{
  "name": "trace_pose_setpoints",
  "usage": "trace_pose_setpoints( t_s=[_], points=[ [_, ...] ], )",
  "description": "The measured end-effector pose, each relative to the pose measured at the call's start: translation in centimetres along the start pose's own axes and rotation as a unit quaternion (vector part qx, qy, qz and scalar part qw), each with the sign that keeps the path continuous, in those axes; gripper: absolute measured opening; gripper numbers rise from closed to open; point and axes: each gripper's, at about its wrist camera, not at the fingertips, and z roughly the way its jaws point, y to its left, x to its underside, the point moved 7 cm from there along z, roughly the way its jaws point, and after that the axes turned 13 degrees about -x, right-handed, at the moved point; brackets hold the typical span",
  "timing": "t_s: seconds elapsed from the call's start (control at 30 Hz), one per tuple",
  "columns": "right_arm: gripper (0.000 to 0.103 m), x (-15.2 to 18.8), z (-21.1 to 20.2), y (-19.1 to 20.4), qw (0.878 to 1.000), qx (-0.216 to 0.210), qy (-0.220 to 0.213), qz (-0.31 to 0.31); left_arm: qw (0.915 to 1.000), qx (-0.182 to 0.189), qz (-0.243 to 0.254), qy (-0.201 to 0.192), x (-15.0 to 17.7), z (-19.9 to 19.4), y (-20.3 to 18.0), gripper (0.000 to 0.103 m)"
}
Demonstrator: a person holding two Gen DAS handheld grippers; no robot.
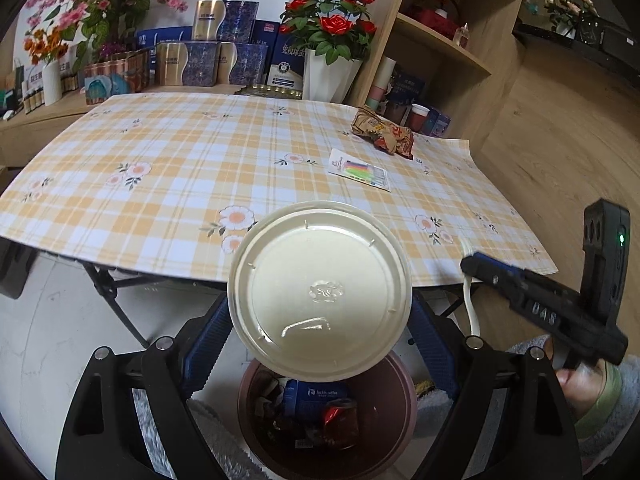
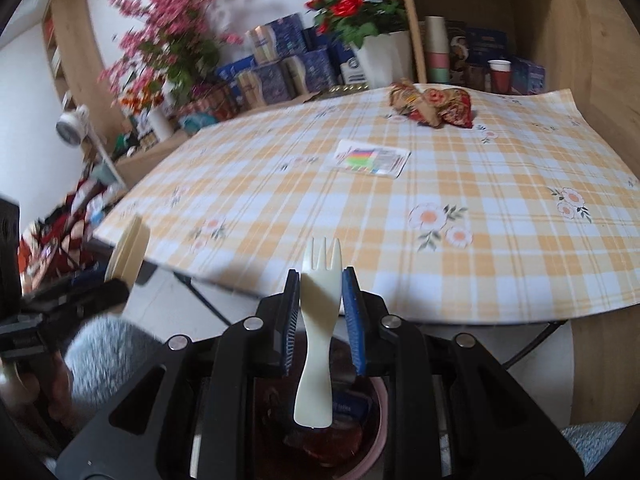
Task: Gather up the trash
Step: 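Carry the white fork and round white lid down over the brown bin, then open the right tool to drop the white fork into the bin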
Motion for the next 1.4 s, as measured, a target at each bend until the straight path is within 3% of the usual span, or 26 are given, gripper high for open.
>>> trace_pose_setpoints(
  t_s=[0.5, 1.07, 1.1, 1.17, 1.23, 1.4],
  points=[
    [0.025, 8.3, 5.1, 2.4, 0.991, 0.008, 0.127, -0.036, 0.9994, 0.003, -0.031, 0.011, 1.8, -0.1, 2.0, 0.084],
    [0.026, 13.8, 10.6, -0.5, 0.971, 0.031, 0.237, -0.010, 0.9980, 0.010, -0.048, 0.040, 2.8, 1.5, 2.2, 0.084],
    [0.027, 14.0, 10.7, -0.5, 0.970, 0.033, 0.241, -0.010, 0.9979, 0.010, -0.049, 0.041, 2.8, 1.5, 2.2, 0.084],
    [0.040, 14.0, 10.7, -0.4, 0.970, 0.037, 0.242, -0.013, 0.9978, 0.010, -0.051, 0.042, 2.8, 1.5, 2.3, 0.084],
    [0.057, 13.8, 10.6, -0.4, 0.970, 0.040, 0.237, -0.015, 0.9977, 0.009, -0.051, 0.044, 2.9, 1.6, 2.2, 0.084],
    [0.078, 13.0, 10.1, -0.6, 0.975, 0.049, 0.216, -0.016, 0.9979, 0.008, -0.048, 0.043, 2.9, 1.6, 2.2, 0.084]
  ],
)
